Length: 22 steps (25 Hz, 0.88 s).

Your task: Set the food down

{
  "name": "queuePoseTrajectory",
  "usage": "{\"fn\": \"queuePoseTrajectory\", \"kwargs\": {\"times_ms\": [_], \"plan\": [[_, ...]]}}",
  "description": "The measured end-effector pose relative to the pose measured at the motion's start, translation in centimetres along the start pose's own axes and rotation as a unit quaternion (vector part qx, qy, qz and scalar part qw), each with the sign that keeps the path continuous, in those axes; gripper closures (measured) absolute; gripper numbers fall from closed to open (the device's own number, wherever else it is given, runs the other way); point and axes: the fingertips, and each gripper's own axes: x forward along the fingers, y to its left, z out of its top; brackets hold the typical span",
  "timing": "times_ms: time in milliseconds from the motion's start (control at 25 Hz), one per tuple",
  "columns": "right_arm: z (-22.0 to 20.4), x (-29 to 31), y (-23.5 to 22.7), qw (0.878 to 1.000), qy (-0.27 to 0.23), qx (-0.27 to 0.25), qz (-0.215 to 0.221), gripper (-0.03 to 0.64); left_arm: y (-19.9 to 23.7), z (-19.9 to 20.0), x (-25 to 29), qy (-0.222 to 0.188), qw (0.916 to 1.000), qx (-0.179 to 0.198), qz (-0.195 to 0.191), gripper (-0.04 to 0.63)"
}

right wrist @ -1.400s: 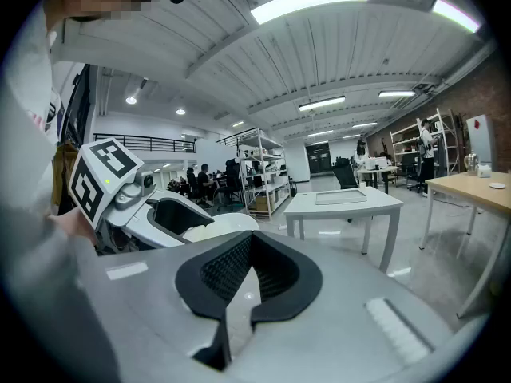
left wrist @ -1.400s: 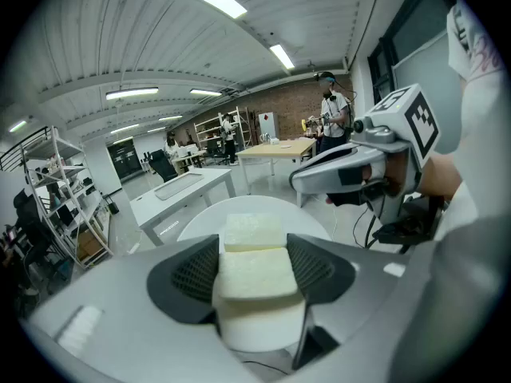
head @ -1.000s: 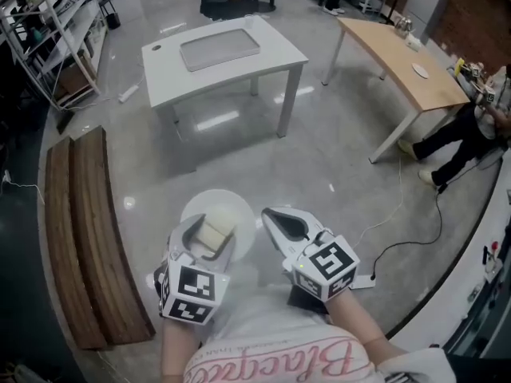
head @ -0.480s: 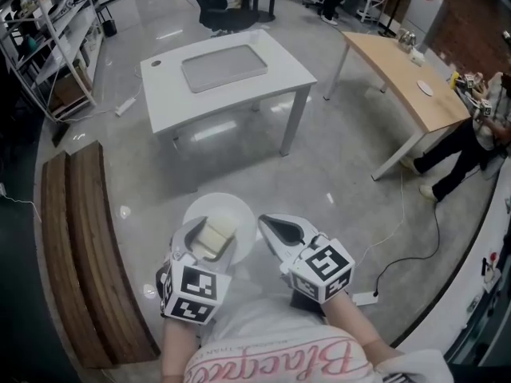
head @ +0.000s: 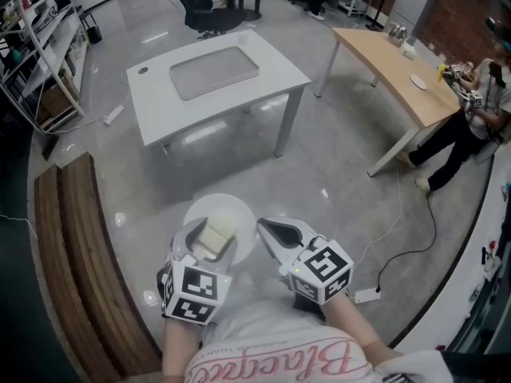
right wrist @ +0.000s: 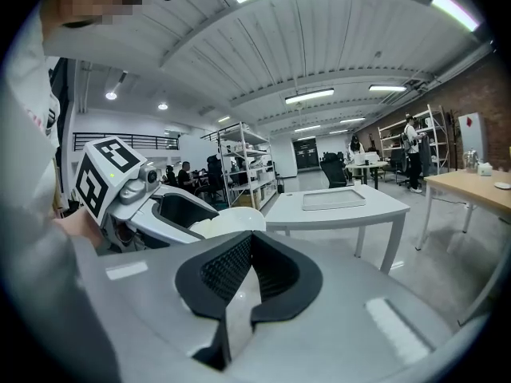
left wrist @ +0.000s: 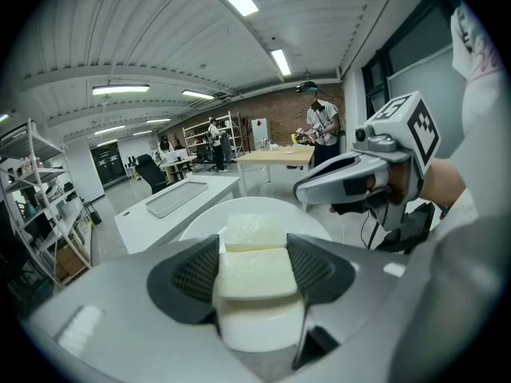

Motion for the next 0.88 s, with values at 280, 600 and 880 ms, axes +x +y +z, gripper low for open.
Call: {"fn": "queuePoseTrajectory", "kwargs": {"times_ms": [280,600,880], "plan": [[0.1,0.8,-0.4,1.000,0.001,0.002,0.000,0.615,0.2,-0.3,0.3,0.002,1.0000,-0.003,-0.004,0.331],[-0.3,1.6,-0.9,1.000,0.007,0.005,0.007,0.615,0.8,-0.4,1.3,0.006,1.0000,-0.007,-0.001,0.331],[1.0,2.7,-1.9,1.000,-0.019,0.007,0.020,0.615,1.7,-0.2,2.4,0.012,0.9999,-0.004,0.000,0.331]]}}
